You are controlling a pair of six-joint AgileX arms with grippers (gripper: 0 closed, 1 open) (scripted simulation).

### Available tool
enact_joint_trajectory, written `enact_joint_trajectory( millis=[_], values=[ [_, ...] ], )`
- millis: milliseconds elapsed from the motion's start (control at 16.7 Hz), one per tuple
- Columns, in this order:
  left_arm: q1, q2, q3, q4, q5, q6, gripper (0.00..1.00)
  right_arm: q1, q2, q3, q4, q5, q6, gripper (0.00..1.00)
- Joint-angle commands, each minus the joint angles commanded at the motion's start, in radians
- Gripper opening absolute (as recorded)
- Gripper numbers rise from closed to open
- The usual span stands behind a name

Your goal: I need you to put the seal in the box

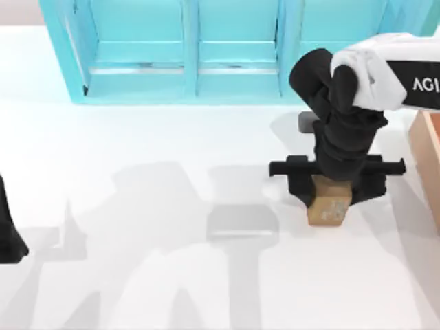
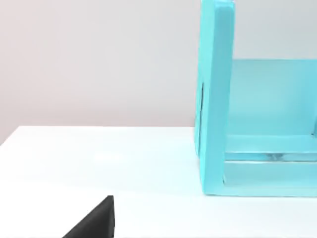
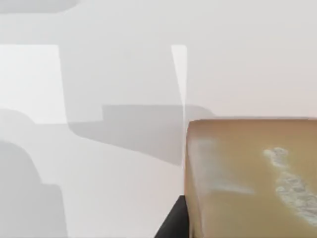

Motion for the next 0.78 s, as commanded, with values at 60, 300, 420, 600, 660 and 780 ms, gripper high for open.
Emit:
enact_joint_trajectory(
  millis=[60,300,420,600,660,780],
  values=[
    [0.000,0.000,0.000,0.000,0.000,0.000,1.00,0.000,0.000,0.000,0.000,0.000,0.000,0.00],
    [0.000,0.000,0.000,0.000,0.000,0.000,1.00,0.000,0.000,0.000,0.000,0.000,0.000,0.00],
    [0.000,0.000,0.000,0.000,0.000,0.000,1.00,0.000,0.000,0.000,0.000,0.000,0.000,0.00],
    [0.000,0.000,0.000,0.000,0.000,0.000,1.00,-0.002,-0.004,0.016,-0.017,0.001,0.000,0.00],
    [0.000,0.000,0.000,0.000,0.000,0.000,1.00,-0.001,-0.007,0.040,-0.041,0.001,0.000,0.00],
    [0.000,0.000,0.000,0.000,0.000,0.000,1.00,-0.002,-0.023,0.102,-0.122,0.001,0.001,0.00]
  ],
)
